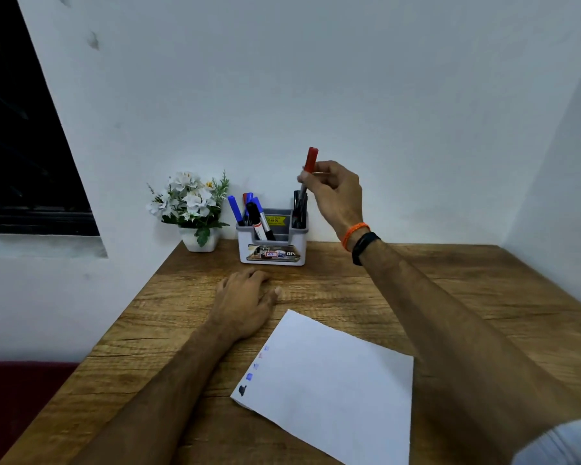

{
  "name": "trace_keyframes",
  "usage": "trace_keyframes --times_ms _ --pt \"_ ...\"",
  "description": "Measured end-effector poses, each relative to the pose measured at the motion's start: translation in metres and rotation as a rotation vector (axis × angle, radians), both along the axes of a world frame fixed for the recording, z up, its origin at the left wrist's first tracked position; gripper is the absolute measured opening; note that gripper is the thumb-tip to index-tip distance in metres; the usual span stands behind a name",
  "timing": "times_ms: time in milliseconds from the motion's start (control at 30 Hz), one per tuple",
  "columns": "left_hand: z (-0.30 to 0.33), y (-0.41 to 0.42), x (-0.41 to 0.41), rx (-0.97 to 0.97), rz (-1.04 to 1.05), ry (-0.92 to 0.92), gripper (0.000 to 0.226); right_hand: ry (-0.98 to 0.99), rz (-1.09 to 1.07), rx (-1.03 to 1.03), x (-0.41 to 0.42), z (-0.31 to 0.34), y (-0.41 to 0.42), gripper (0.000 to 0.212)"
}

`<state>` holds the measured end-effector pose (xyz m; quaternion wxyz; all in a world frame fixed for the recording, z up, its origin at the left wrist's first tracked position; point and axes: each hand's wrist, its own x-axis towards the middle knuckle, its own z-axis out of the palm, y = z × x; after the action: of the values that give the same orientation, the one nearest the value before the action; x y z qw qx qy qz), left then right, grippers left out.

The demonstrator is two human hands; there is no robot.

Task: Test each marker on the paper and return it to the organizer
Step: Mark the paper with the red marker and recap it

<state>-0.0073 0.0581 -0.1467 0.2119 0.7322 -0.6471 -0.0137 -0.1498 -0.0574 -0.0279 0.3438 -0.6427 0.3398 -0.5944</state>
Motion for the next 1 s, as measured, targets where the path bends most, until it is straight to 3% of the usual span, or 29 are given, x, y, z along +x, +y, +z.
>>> trace_keyframes --times_ms 100,167,233,333,433,500,633,867,1000 --pt "0.014 0.010 -0.006 -0.126 -0.022 0.203 0.047 -0.004 0.219 0.065 -0.010 -0.001 0.027 0.020" --pt "0.028 0.017 -0.010 -0.245 -0.056 0.475 0.045 0.021 0.349 0.151 -0.018 -0.015 0.044 0.020" --pt "0.042 0.024 -0.016 -0.351 -0.125 0.759 0.046 0.102 0.421 0.226 -0.026 -0.033 0.060 0.017" --pt "0.053 0.029 -0.023 -0.409 -0.254 0.971 0.026 0.277 0.471 0.217 -0.037 -0.054 0.076 0.011" --pt "0.055 0.031 -0.025 -0.388 -0.275 0.930 0.010 0.291 0.521 0.255 -0.046 -0.062 0.083 0.013" --pt "0.052 0.031 -0.024 -0.373 -0.251 0.896 0.006 0.310 0.531 0.271 -0.052 -0.064 0.082 0.022" --pt "0.051 0.030 -0.014 -0.337 -0.174 0.835 0.002 0.403 0.493 0.245 -0.066 -0.065 0.075 0.021" --pt "0.052 0.033 -0.006 -0.067 -0.242 0.770 0.016 0.074 0.467 0.382 -0.062 -0.073 0.071 0.012" --pt "0.049 0.034 -0.014 -0.007 -0.367 0.544 0.019 -0.004 0.495 0.430 -0.048 -0.081 0.075 0.007"
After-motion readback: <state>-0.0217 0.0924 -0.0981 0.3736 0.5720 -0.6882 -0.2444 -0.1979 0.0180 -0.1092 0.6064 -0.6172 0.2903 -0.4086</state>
